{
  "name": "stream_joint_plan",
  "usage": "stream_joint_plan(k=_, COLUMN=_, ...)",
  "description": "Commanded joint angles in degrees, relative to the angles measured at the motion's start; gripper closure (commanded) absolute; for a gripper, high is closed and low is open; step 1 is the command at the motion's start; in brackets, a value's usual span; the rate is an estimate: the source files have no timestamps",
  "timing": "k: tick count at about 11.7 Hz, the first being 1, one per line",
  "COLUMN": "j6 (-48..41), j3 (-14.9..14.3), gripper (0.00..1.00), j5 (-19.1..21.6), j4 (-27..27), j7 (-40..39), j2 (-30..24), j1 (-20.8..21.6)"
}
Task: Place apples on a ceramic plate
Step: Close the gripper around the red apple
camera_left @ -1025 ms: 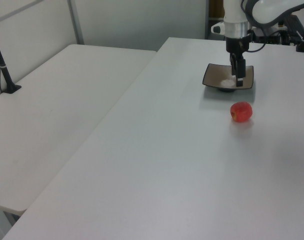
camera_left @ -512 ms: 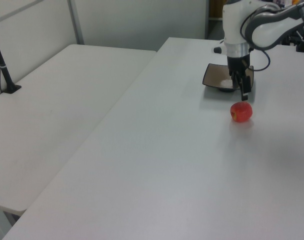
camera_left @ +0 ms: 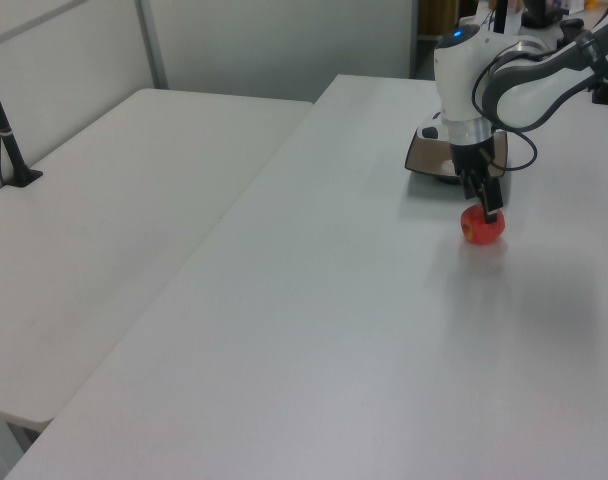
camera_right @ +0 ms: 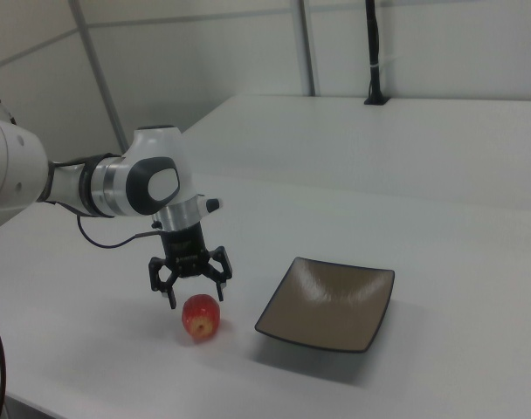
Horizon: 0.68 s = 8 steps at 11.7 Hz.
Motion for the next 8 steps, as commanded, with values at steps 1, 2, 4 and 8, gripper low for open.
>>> stream_joint_plan(k=1, j6=1.43, j3=0.72, gripper=0.29, j5=-3.13, j4=-2.55, j7=-0.89, j2=-0.45, j1=0.56)
stream_joint_plan(k=2, j6=1.86, j3=0.82, gripper=0.3, j5=-3.13, j4=-2.64, j7=-0.9, j2=-0.45, j1=0.56)
stream_joint_plan(k=4, j6=1.95, j3=0.9, gripper=0.42, j5=-3.22, j4=-2.9, j7=-0.98, j2=-0.45, j1=0.56)
stream_joint_plan(k=8, j6=1.78, j3=0.9, gripper=0.47, j5=-3.14, j4=-2.47, j7=-0.72, j2=-1.76, j1=0.38)
